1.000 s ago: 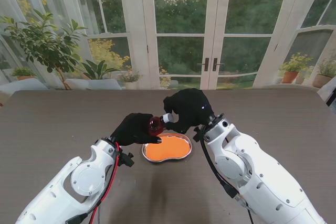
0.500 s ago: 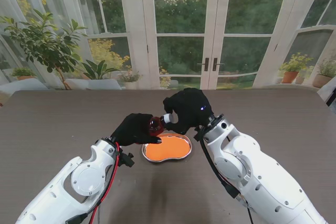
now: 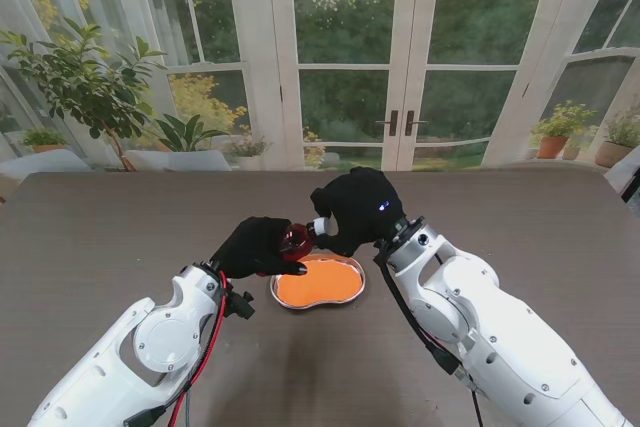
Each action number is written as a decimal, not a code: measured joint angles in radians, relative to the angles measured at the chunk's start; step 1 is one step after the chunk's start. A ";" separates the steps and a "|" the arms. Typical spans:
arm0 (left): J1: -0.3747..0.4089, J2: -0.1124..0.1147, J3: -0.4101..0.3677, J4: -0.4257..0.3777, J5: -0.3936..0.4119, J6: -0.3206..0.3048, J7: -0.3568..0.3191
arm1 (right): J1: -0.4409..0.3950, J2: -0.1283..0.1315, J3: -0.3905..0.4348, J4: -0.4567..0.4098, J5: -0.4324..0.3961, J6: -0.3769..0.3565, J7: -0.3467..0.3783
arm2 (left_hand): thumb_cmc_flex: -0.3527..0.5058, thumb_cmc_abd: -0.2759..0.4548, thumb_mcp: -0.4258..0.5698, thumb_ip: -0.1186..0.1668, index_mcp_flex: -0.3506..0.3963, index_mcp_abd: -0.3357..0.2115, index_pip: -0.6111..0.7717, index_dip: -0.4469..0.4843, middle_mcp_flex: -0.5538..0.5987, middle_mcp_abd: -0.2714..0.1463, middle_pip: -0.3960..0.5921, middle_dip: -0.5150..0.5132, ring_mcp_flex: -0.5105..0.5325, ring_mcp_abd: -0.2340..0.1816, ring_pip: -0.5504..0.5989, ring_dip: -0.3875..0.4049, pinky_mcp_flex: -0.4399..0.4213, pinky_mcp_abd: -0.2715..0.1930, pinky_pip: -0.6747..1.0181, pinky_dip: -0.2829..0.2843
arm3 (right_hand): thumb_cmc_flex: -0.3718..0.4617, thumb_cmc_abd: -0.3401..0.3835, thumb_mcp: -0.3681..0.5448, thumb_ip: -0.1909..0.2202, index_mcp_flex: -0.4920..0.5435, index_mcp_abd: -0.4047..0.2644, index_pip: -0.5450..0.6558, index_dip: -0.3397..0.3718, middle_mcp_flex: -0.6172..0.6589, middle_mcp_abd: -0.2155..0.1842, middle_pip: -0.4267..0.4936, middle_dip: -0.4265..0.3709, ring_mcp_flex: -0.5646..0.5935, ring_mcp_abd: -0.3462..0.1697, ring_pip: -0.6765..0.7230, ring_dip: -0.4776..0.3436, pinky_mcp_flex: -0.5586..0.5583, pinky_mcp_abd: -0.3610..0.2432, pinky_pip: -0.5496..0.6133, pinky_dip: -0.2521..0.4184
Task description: Collect the cotton balls from the tray into a sample bottle
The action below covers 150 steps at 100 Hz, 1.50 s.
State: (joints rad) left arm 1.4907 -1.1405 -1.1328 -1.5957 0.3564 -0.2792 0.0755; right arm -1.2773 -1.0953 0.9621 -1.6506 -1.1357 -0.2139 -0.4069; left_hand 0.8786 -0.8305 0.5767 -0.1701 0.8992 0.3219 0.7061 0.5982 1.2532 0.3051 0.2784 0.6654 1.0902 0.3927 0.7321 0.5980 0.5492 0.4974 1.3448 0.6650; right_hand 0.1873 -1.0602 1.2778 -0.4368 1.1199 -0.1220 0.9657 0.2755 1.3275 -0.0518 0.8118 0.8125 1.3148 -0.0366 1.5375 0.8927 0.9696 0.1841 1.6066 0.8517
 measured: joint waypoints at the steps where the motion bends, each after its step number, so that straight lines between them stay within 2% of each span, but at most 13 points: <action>1: 0.000 0.000 0.000 0.000 0.000 0.000 0.000 | 0.000 0.000 0.000 0.000 -0.001 0.001 0.000 | 0.000 0.000 0.000 0.000 0.000 0.000 0.000 0.000 0.000 0.000 0.000 0.000 0.001 0.000 0.000 0.000 0.000 0.000 0.000 0.000 | 0.000 0.001 0.000 0.000 0.000 0.000 0.000 0.000 0.000 0.000 0.000 0.000 0.000 0.000 0.000 0.000 0.000 0.000 0.000 0.000; 28: 0.002 0.003 -0.002 -0.002 0.008 0.001 -0.004 | 0.001 0.006 -0.001 -0.011 -0.016 0.006 0.034 | 0.000 0.000 0.000 0.000 0.000 0.006 0.000 -0.002 0.001 0.005 0.000 -0.007 0.002 0.000 0.002 0.000 0.002 0.002 0.006 0.000 | -0.001 0.041 -0.022 0.000 0.000 -0.001 0.000 0.008 0.000 -0.002 0.001 0.002 0.000 -0.002 0.000 0.000 0.000 0.000 0.000 0.000; 61: 0.008 0.008 -0.008 -0.003 0.006 0.006 -0.025 | 0.013 0.013 -0.005 -0.012 -0.010 -0.005 0.102 | 0.000 0.003 0.000 0.000 0.000 0.015 -0.002 -0.002 0.001 0.010 0.000 -0.007 0.002 0.001 0.002 0.000 0.002 0.002 0.011 0.000 | -0.020 0.142 -0.057 0.000 0.000 -0.004 0.004 0.044 0.000 -0.004 0.011 0.012 0.000 -0.004 0.000 0.000 0.000 0.000 0.000 0.000; 80: 0.009 0.012 -0.011 -0.006 0.009 0.005 -0.037 | 0.017 0.014 -0.002 -0.012 0.009 -0.016 0.140 | 0.000 0.003 0.000 0.000 0.000 0.020 -0.002 -0.002 0.001 0.013 0.001 -0.007 0.001 0.002 0.002 0.000 0.002 0.002 0.011 0.000 | -0.042 0.228 -0.086 0.037 0.000 -0.005 0.009 0.071 0.000 -0.004 0.013 0.014 0.000 -0.004 0.000 0.000 0.000 0.000 0.000 0.000; 112: 0.014 0.014 -0.013 -0.010 0.011 0.005 -0.039 | 0.017 0.016 0.007 -0.017 0.014 -0.032 0.175 | 0.000 0.008 0.001 0.000 0.000 0.023 -0.005 -0.002 0.001 0.015 0.001 -0.007 -0.007 0.002 0.002 0.000 -0.007 0.002 0.011 0.000 | -0.053 0.266 -0.098 0.039 0.000 -0.013 0.009 0.094 0.000 -0.006 0.015 0.015 0.000 -0.005 0.000 0.000 -0.001 0.000 0.000 0.000; 125: 0.016 0.014 -0.012 -0.010 0.011 0.005 -0.038 | 0.017 0.016 0.011 -0.023 0.030 -0.036 0.201 | 0.000 0.008 0.001 0.000 0.000 0.023 -0.005 -0.002 0.001 0.015 0.001 -0.007 -0.007 0.003 0.002 0.000 -0.007 0.002 0.012 0.000 | -0.064 0.292 -0.108 0.089 0.000 -0.011 0.010 0.114 0.000 -0.007 0.024 0.015 0.000 -0.006 0.000 0.000 -0.001 0.000 0.000 0.000; 131: 0.016 0.014 -0.012 -0.010 0.011 0.005 -0.038 | 0.017 0.017 0.012 -0.023 0.038 -0.038 0.209 | 0.000 0.008 0.001 0.000 0.000 0.023 -0.005 -0.002 0.001 0.015 0.001 -0.007 -0.007 0.003 0.002 0.000 -0.008 0.002 0.012 0.000 | -0.066 0.303 -0.109 0.091 0.000 -0.010 0.010 0.125 0.000 -0.007 0.024 0.016 0.000 -0.006 0.000 0.000 -0.006 0.000 0.000 0.000; 144: 0.016 0.014 -0.011 -0.011 0.011 0.003 -0.039 | 0.017 0.016 0.016 -0.023 0.077 -0.045 0.234 | 0.000 0.008 0.001 0.000 0.000 0.023 -0.005 -0.002 0.001 0.015 0.001 -0.007 -0.007 0.003 0.002 0.000 -0.009 0.002 0.012 0.000 | -0.078 0.345 -0.120 0.134 0.000 -0.005 0.010 0.172 0.000 -0.007 0.027 0.022 0.000 -0.006 0.000 0.000 -0.011 0.000 0.000 0.000; 146: 0.016 0.014 -0.011 -0.011 0.011 0.003 -0.039 | 0.017 0.016 0.018 -0.023 0.079 -0.046 0.238 | 0.000 0.008 0.001 0.000 0.000 0.023 -0.005 -0.002 0.001 0.015 0.001 -0.007 -0.007 0.003 0.002 0.000 -0.009 0.002 0.012 0.000 | -0.087 0.354 -0.121 0.151 0.000 -0.005 0.009 0.184 0.000 -0.007 0.027 0.022 0.000 -0.006 0.000 0.000 -0.011 0.000 0.000 0.000; 150: 0.016 0.014 -0.010 -0.011 0.011 0.003 -0.039 | 0.016 0.016 0.020 -0.025 0.084 -0.047 0.246 | 0.000 0.008 0.001 0.000 0.000 0.023 -0.005 -0.002 0.001 0.015 0.001 -0.006 -0.007 0.003 0.002 0.000 -0.009 0.002 0.012 0.000 | -0.089 0.365 -0.123 0.155 0.000 -0.005 0.008 0.198 0.000 -0.007 0.029 0.023 0.000 -0.006 0.000 0.000 -0.011 0.000 0.000 0.000</action>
State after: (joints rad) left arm 1.5065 -1.1269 -1.1430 -1.6064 0.3671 -0.2764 0.0367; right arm -1.2615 -1.0791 0.9825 -1.6754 -1.0519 -0.2606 -0.1604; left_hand 0.8786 -0.8223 0.5773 -0.1701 0.8993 0.3444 0.7015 0.5959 1.2544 0.3205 0.2790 0.6592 1.0828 0.3952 0.7342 0.5980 0.5404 0.4992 1.3563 0.6650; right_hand 0.0985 -0.6952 1.1547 -0.2819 1.1201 -0.1272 0.9739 0.4738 1.3275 -0.0583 0.8409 0.8352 1.3148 -0.0424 1.5377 0.8928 0.9586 0.1841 1.6066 0.8517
